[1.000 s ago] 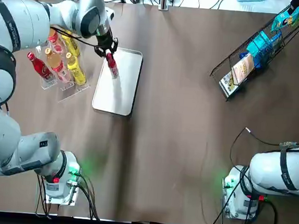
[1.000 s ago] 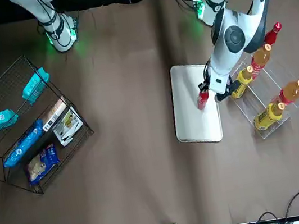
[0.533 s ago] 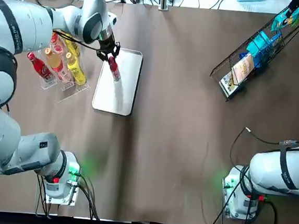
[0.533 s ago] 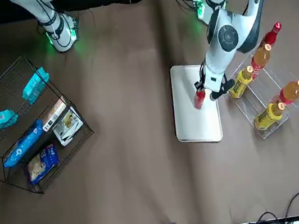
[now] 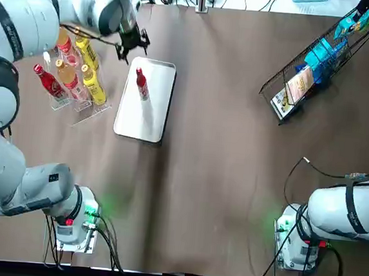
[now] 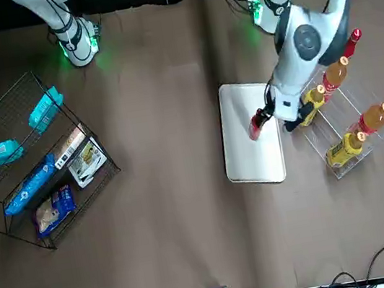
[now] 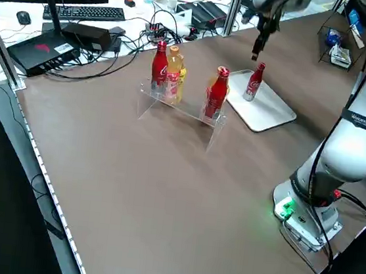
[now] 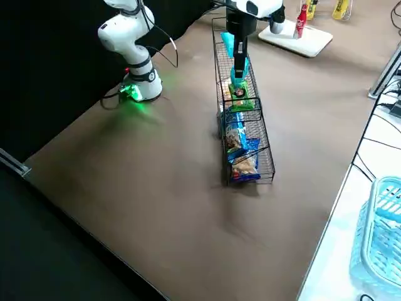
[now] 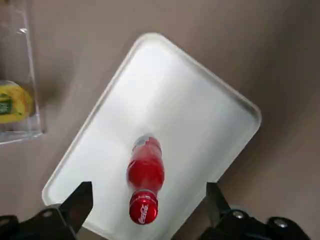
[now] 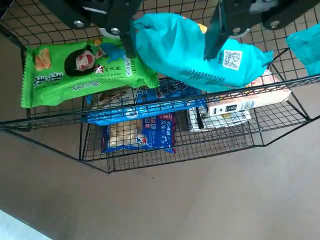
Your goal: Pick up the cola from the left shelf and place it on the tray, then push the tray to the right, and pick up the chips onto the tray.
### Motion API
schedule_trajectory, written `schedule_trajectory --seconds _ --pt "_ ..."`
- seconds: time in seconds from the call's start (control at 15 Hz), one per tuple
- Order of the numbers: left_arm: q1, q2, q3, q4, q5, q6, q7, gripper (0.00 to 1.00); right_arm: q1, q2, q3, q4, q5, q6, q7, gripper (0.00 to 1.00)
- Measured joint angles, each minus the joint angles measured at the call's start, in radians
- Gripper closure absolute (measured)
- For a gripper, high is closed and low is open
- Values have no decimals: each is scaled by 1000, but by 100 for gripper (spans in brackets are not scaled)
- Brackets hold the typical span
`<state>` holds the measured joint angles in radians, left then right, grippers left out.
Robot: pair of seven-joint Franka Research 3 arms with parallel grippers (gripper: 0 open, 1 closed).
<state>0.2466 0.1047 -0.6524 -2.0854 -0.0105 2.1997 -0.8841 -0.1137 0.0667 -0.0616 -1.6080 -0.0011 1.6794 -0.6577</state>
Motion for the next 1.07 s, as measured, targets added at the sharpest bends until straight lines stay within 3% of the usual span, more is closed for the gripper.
schedule_trajectory --seconds 0.07,0.27,1.07 --pt "15 -3 1 53 0 -59 0 0 0 0 0 0 0 0 0 42" --pt "64 -8 3 169 7 -171 11 0 0 0 0 0 0 0 0 45" --pt "133 62 37 218 137 -199 201 0 0 0 0 0 5 -3 -1 70"
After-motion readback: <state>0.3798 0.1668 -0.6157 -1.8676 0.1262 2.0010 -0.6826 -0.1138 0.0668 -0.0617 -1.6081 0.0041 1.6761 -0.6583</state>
